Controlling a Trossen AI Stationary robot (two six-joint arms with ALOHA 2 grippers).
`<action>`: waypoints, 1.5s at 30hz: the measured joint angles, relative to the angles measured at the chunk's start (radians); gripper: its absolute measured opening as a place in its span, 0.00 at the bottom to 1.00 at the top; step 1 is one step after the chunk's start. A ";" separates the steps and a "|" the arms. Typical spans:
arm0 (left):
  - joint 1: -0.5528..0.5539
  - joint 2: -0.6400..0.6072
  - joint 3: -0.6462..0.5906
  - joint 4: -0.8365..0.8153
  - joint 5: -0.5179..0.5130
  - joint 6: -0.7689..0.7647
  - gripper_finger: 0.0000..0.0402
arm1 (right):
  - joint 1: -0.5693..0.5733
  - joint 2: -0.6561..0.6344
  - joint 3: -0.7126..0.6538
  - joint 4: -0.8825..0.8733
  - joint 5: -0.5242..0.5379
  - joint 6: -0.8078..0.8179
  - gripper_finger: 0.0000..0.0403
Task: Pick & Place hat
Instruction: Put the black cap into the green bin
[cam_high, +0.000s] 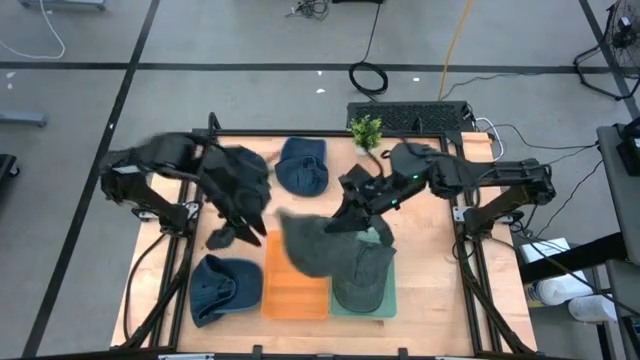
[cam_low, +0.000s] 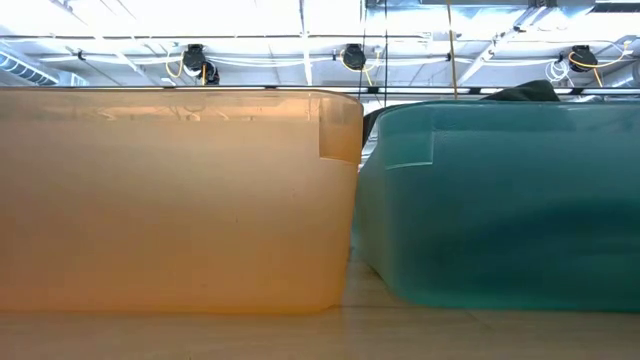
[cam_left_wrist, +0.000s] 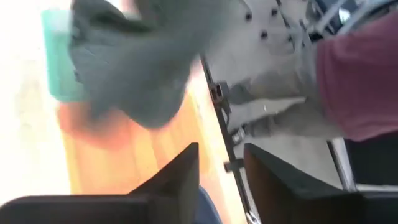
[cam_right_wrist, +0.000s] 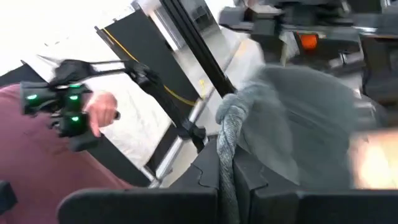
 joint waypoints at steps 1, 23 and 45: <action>0.012 -0.018 0.000 0.006 -0.006 0.000 0.36 | 0.001 -0.009 0.000 0.008 0.004 -0.007 0.00; 0.120 -0.402 0.000 0.341 -0.327 0.042 0.52 | 0.281 -0.135 0.001 -0.202 0.439 -0.101 0.00; 0.120 -0.392 -0.001 0.336 -0.340 0.082 0.45 | 0.501 -0.044 0.001 -0.528 0.783 -0.020 0.00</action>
